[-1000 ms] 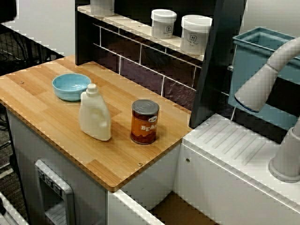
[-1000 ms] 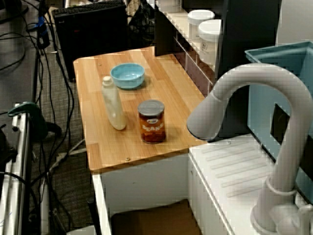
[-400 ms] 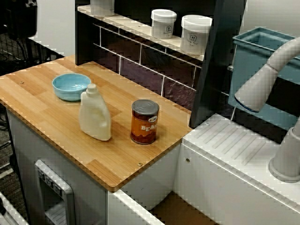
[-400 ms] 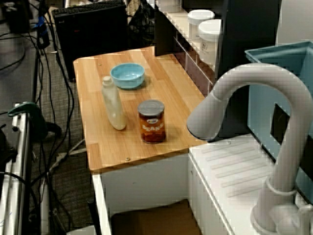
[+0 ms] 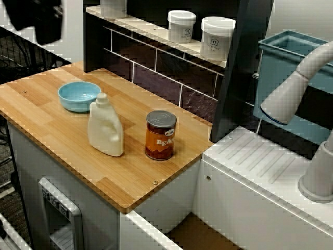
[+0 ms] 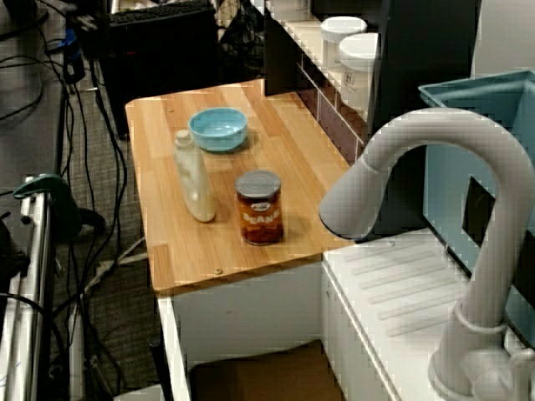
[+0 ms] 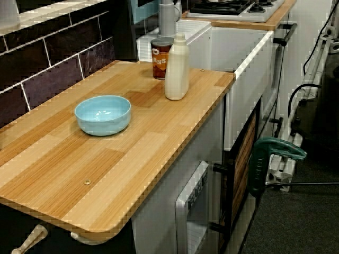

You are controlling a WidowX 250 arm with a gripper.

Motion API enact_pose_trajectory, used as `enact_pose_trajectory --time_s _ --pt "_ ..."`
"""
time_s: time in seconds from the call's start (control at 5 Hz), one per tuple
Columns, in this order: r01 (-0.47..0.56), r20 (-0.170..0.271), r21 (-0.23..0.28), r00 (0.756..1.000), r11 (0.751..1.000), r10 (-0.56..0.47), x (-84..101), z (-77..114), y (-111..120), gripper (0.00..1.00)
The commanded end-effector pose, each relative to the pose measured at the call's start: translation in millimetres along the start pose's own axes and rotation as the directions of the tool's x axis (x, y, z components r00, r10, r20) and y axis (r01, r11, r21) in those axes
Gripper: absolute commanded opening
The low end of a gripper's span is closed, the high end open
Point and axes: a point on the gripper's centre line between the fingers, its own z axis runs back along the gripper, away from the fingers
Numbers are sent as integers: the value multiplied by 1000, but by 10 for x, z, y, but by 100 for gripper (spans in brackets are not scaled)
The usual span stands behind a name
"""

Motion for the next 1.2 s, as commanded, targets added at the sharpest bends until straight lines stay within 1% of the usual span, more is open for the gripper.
enact_pose_trajectory --time_s 0.0,0.2,0.4,0.6,0.8,1.0 --pt "409 36 -26 912 912 -408 297 -95 -129 100" --pt "609 56 -151 792 779 -608 289 -88 -103 100" --pt "700 104 -240 708 673 -699 244 -131 -96 100" --pt "774 167 -232 628 589 -760 216 -157 -148 100" --pt "816 225 -213 576 537 -786 195 -170 -218 100" --pt "783 186 -175 622 597 -761 192 -173 -276 100"
